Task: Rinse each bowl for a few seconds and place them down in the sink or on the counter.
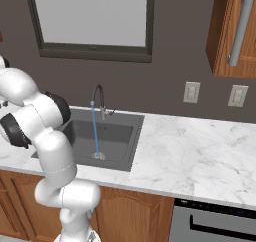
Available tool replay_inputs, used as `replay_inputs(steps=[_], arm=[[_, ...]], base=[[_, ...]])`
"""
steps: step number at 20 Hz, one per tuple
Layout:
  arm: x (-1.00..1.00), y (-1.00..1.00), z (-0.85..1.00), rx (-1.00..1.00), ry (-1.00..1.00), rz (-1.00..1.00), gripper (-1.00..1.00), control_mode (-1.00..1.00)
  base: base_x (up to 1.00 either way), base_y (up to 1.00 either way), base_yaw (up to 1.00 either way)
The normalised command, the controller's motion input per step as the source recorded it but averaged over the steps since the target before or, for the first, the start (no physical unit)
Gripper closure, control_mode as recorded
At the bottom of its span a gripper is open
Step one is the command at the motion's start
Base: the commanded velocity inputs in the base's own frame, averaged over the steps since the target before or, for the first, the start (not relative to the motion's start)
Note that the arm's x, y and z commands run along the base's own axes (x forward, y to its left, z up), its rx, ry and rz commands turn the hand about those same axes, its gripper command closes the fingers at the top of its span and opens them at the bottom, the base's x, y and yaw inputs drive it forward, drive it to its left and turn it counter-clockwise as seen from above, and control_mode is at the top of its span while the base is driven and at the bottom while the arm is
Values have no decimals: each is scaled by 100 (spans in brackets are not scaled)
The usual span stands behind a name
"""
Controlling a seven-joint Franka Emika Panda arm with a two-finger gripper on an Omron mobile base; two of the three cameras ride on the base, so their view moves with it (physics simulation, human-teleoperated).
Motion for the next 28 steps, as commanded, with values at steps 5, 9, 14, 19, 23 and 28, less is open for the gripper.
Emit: replay_inputs(steps=[5,9,14,19,23,28], arm=[[-4,15,-26,0,-6,0,-100,-100],[0,11,-17,1,0,0,-100,-100],[0,18,-14,1,0,0,-100,-100],[0,20,-9,0,0,0,-100,-100],[0,19,-13,0,0,0,-100,-100],[0,19,-12,0,-2,0,-100,-100]], base=[[0,0,0],[0,0,0],[0,0,0],[0,0,0],[0,0,0],[0,0,0]])
